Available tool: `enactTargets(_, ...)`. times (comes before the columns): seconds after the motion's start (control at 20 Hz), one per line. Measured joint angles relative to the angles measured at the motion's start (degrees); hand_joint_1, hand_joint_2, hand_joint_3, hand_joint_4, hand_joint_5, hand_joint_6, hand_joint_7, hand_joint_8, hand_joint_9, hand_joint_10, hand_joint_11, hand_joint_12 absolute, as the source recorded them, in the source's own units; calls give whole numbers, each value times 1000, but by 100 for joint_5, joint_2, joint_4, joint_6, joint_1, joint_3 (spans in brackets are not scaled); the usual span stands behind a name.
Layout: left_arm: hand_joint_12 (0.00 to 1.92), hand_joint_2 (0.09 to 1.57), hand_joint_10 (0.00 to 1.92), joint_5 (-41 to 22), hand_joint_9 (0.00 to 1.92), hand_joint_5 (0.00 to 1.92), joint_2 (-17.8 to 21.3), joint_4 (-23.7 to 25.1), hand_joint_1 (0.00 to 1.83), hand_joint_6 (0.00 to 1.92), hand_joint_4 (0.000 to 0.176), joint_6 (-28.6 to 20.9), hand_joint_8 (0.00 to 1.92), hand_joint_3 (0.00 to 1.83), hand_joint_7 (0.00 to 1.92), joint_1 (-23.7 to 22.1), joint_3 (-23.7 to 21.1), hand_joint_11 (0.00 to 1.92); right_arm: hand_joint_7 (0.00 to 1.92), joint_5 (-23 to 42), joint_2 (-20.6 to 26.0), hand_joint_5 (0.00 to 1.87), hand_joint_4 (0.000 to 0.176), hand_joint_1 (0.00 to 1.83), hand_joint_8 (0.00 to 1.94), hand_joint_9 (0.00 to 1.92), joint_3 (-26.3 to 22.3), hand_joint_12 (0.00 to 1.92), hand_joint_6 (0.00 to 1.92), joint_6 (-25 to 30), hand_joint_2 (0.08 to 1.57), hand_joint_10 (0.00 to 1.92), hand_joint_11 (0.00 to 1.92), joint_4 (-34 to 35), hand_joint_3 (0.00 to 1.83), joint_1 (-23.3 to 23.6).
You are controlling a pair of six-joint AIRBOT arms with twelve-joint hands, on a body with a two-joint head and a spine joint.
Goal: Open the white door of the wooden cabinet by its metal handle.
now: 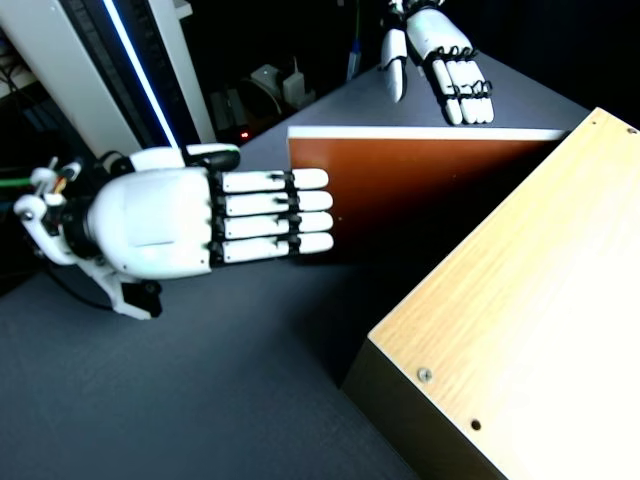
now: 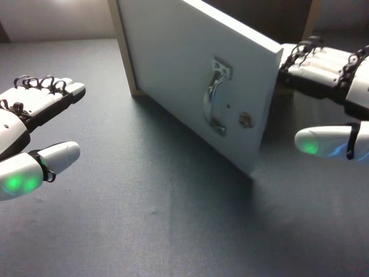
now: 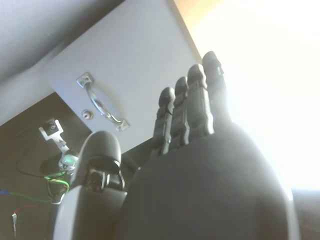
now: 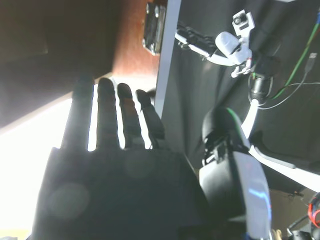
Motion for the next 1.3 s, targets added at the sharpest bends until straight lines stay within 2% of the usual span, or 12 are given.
enactTargets(0.2,132,1506,5,4,88,96,0,-13,0,0,0,2,1,9,67,0,0,96,0,2,-140,0,0,107,0,0,-2,0,0,17,1413,0,0,-120,0,0)
enactTargets(0.4,138,1397,4,4,111,101,2,-13,0,0,0,0,0,0,80,0,0,130,0,11,-382,0,0,0,0,0,52,0,0,164,1428,0,0,-334,5,44)
enactTargets(0.65,129,1380,8,13,67,92,0,-13,0,7,0,2,12,0,50,0,0,76,0,28,-640,0,0,129,0,0,74,0,0,293,1409,0,0,-625,0,234)
enactTargets(0.7,129,1453,6,7,67,106,2,-11,147,8,0,0,12,8,67,0,0,44,0,42,-688,0,0,108,0,0,85,0,0,321,1416,0,0,-654,0,234)
enactTargets(0.8,248,1421,3,2,82,129,2,-15,18,2,0,0,2,0,105,0,0,1,0,31,-787,0,0,105,0,0,122,0,0,354,1425,0,0,-706,4,236)
enactTargets(0.95,7,1438,0,9,0,1,0,-17,0,0,0,0,0,12,1,0,0,0,0,13,-909,0,0,226,0,0,153,0,0,415,1410,0,0,-815,0,278)
enactTargets(1.0,1,1544,0,13,0,0,0,-24,82,0,0,0,0,60,0,0,0,0,0,0,-935,0,0,259,0,0,155,0,0,428,1400,0,0,-848,0,310)
enactTargets(1.1,0,1570,0,4,0,12,2,-13,317,1,0,-2,0,105,2,0,0,0,0,33,-1008,0,0,264,0,0,173,0,0,461,1396,0,0,-881,0,361)
enactTargets(1.15,3,1555,0,20,0,1,0,-28,21,0,0,-2,0,64,0,0,0,5,0,4,-1078,0,0,229,0,0,184,0,0,470,1395,0,0,-970,0,433)
enactTargets(1.2,3,1555,0,15,0,1,2,-28,21,0,0,-2,0,64,0,0,0,5,0,-7,-1110,0,0,229,0,0,199,0,0,463,1395,0,0,-1003,0,468)
enactTargets(1.25,43,1568,10,22,49,79,0,-31,3,14,0,-4,10,33,60,0,2,88,0,-20,-1176,0,0,262,0,0,227,0,0,468,1385,0,0,-1029,0,522)
enactTargets(1.3,472,1570,6,4,136,178,2,-26,111,8,0,-4,6,64,157,-2,2,32,0,-31,-1255,0,0,273,0,0,232,0,0,472,1391,0,0,-1032,0,592)
